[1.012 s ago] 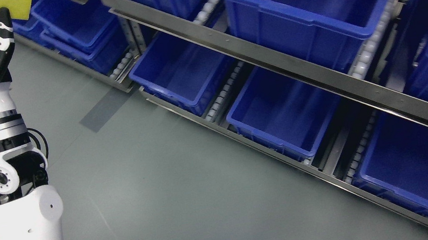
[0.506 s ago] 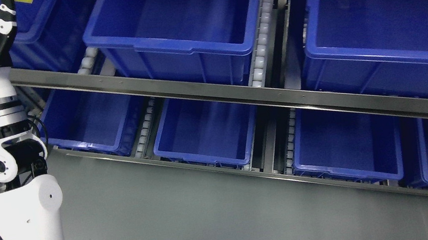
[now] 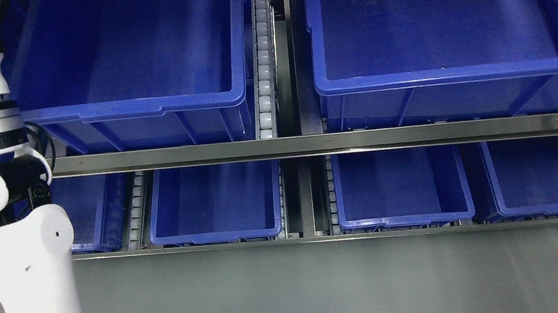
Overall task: Move yellow foam block to right shelf middle
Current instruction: 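Extend the left hand over a middle-row blue bin and release the cube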
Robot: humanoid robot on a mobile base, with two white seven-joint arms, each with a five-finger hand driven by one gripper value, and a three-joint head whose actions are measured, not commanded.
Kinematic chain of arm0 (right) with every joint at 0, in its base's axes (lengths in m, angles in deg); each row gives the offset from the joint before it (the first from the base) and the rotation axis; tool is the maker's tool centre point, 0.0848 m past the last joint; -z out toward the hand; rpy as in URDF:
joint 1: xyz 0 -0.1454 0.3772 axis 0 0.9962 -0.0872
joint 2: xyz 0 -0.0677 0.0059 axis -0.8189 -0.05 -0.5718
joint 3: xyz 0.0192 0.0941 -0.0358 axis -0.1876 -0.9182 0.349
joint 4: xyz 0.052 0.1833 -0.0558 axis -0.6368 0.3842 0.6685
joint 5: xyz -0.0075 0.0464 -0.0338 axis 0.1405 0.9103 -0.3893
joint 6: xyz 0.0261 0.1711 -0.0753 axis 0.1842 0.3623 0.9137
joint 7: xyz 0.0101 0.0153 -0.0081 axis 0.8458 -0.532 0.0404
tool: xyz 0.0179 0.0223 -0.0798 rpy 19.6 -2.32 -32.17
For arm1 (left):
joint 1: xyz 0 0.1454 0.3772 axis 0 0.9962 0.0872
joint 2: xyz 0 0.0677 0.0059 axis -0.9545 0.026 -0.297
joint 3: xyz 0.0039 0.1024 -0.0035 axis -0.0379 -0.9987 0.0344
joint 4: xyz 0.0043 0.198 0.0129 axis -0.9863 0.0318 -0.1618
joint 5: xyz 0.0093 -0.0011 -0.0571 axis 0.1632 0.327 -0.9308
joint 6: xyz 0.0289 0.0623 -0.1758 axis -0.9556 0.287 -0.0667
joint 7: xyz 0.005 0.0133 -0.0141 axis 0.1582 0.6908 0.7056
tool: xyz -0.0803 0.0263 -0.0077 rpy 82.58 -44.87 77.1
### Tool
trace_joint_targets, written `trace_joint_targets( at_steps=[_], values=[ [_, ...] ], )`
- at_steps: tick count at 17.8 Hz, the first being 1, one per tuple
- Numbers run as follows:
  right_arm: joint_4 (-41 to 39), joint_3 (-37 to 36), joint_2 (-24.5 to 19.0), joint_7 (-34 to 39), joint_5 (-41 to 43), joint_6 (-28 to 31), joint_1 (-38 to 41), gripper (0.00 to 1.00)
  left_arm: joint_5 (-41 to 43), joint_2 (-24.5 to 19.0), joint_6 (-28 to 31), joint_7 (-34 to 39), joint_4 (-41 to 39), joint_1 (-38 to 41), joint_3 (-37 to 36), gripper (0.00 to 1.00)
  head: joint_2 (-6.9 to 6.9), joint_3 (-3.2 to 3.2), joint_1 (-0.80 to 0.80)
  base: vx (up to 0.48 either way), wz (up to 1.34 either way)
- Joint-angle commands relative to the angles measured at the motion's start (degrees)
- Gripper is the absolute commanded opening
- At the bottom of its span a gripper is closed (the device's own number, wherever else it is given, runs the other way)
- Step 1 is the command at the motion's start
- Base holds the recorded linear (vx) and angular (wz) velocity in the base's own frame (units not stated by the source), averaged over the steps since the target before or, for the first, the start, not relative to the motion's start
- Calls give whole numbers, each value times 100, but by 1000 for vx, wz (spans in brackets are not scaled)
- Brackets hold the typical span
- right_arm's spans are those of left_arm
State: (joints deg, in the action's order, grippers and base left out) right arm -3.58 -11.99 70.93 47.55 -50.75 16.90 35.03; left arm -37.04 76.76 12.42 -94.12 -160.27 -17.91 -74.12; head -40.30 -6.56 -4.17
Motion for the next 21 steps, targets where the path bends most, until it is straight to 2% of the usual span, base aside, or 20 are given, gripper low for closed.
trace_joint_targets(
  at_steps=[1, 2, 3, 5, 8, 9, 10, 11, 12, 13, 18, 20, 21],
  values=[
    [-100, 0, 100, 3, 0, -3, -9, 100, 71, -21, 1309, 24, -431, -535, -96, 38, 0, 0, 0, 44, -127],
    [-100, 0, 100, 3, 0, -3, -9, 100, 359, -56, 2193, 33, -501, -622, -96, 38, 0, 0, 0, 44, -127],
    [-100, 0, 100, 3, 0, -3, -9, 100, 554, -65, 2837, 33, -519, -649, -96, 38, 0, 0, 0, 18, -74],
    [-100, 0, 100, 3, 0, -3, -18, 100, 626, -31, 3797, 41, -502, -781, -184, 39, 0, 0, 0, 9, -37],
    [-100, 0, 100, 3, 0, -3, -9, 100, 783, -13, 4328, 85, -396, -861, -719, 45, 0, 0, 0, -5, 15],
    [-100, 0, 100, 3, 0, -3, -18, 100, 975, 5, 4372, 85, -309, -861, -868, 52, 0, 0, 0, -7, 17],
    [-100, 0, 100, 3, 0, -3, -9, 100, 1204, 40, 4399, 77, -221, -861, -1000, 66, 0, 0, 0, 0, 0],
    [-100, 0, 100, 3, 0, -3, -18, 100, 1397, 118, 4573, 77, -124, -878, -1106, 86, 0, 0, 0, 0, 0],
    [-100, 0, 100, 3, 0, -3, -18, 100, 1469, 241, 4914, 77, -97, -922, -1142, 100, 0, 0, 0, 0, 0],
    [-100, 0, 100, 3, 0, -12, -18, 100, 1478, 434, 5117, 85, -114, -957, -1090, 100, 0, 0, 0, 0, 0],
    [-100, 0, 100, 3, 9, -3, -18, 100, 1487, 494, 5067, 129, -211, -1124, -836, 100, 0, 0, 0, 0, 0],
    [-100, 0, 100, 3, 0, -3, -18, 100, 1487, 494, 4499, 129, -220, -1098, -511, 100, 0, 0, 0, 0, 0],
    [-100, 0, 100, 3, 0, -3, -18, 100, 1487, 494, 3930, 129, -229, -1028, -388, 100, 0, 0, 0, 0, 0]
  ],
)
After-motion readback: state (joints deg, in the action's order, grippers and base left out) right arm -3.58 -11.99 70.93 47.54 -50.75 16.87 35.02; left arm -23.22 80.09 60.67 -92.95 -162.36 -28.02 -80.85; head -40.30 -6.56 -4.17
